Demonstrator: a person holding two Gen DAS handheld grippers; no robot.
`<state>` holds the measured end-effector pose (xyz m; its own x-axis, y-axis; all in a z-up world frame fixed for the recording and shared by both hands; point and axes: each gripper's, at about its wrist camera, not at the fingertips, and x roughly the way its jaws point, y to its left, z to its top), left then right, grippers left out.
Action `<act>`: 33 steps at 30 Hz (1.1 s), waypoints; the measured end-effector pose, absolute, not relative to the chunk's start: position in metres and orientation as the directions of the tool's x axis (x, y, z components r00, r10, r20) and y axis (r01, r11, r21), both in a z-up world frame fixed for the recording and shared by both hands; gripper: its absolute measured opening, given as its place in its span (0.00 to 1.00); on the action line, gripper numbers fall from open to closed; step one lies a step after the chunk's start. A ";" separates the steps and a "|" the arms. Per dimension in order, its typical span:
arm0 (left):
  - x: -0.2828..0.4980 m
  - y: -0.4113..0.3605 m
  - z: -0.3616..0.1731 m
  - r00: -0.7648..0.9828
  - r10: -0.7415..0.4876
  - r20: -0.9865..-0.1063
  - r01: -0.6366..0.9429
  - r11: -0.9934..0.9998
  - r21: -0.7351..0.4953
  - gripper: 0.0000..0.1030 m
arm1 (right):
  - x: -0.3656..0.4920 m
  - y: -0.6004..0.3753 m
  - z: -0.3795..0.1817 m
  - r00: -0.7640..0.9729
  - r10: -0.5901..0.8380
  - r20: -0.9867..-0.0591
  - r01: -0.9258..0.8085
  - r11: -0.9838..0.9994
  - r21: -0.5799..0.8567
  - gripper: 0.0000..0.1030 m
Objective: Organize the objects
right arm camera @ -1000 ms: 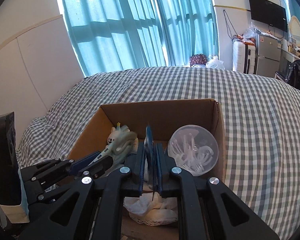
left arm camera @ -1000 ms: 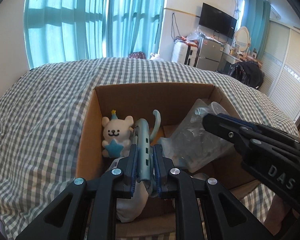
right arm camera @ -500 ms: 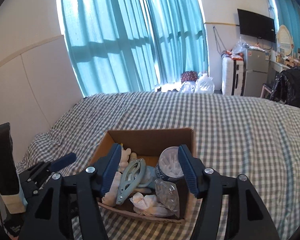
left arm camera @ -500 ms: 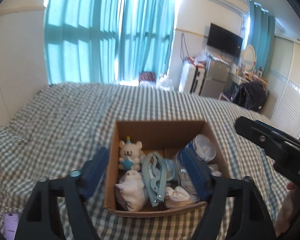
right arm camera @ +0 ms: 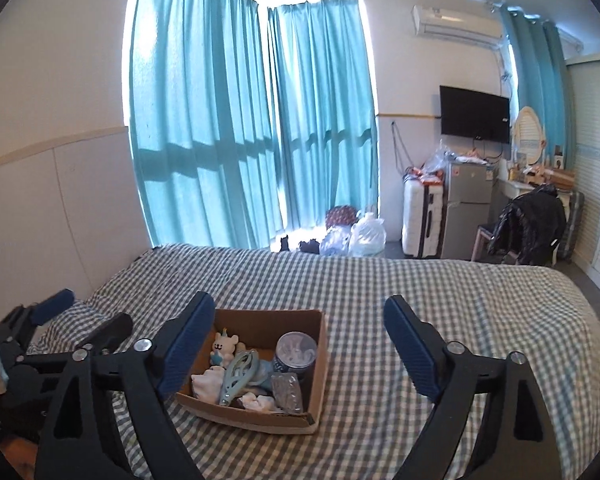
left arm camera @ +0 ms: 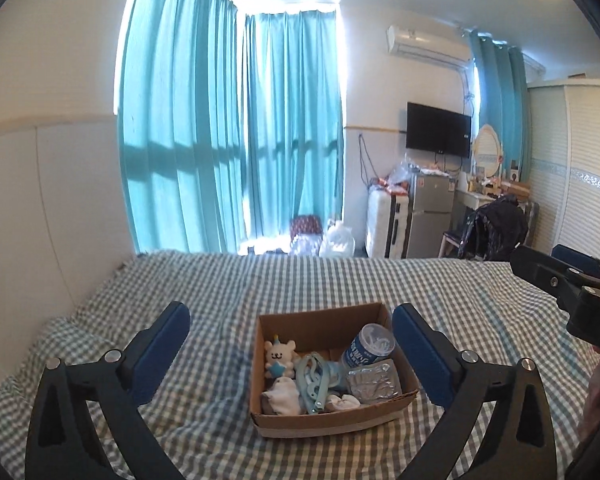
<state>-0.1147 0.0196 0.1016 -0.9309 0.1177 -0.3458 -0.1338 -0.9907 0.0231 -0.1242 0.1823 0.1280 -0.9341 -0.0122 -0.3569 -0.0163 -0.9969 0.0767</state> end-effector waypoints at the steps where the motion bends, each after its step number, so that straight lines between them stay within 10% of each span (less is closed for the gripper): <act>1: -0.106 0.021 0.106 -0.936 0.108 -0.334 -0.128 -0.991 0.039 1.00 | -0.115 0.184 0.131 -0.937 -0.003 -0.351 -0.026 -0.997 0.079 0.90; 18: -0.024 0.018 0.081 -0.962 0.072 -0.264 -0.081 -0.996 0.026 1.00 | -0.021 0.191 0.090 -0.962 0.149 -0.229 -0.156 -0.988 0.010 1.00; 33: -0.022 0.005 0.030 -0.946 0.018 -0.324 -0.022 -1.000 0.007 1.00 | -0.036 0.175 0.030 -0.938 0.136 -0.318 -0.128 -0.991 -0.045 1.00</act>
